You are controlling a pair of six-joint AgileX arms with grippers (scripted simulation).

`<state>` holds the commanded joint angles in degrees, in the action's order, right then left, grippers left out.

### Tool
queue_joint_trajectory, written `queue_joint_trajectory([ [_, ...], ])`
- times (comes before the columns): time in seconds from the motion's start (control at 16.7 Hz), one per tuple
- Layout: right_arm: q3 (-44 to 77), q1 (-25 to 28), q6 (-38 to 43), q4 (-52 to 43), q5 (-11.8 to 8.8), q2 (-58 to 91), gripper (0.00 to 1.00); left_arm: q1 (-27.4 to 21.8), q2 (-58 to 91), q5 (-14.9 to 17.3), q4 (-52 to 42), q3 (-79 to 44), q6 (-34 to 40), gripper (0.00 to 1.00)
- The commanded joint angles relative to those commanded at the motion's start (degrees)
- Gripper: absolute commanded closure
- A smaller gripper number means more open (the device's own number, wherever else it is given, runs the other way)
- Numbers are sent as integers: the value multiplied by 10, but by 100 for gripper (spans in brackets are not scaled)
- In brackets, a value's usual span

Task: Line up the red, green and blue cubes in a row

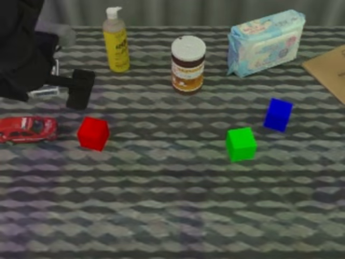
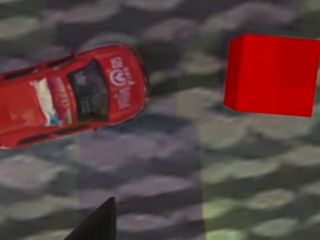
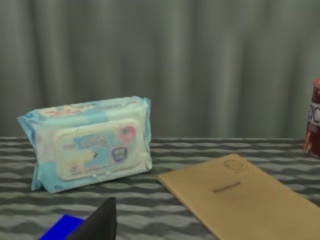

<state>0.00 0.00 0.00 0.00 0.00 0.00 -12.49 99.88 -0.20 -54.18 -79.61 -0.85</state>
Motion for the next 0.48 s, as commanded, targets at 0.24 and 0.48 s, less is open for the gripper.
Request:
queue_joint_trajectory([
  [0.24, 0, 0, 0, 0, 0, 0, 0, -21, 172, 1, -82, -143, -1, 0],
  [0.48, 0, 0, 0, 0, 0, 0, 0, -32, 255, 4, -117, -218, 0, 0],
])
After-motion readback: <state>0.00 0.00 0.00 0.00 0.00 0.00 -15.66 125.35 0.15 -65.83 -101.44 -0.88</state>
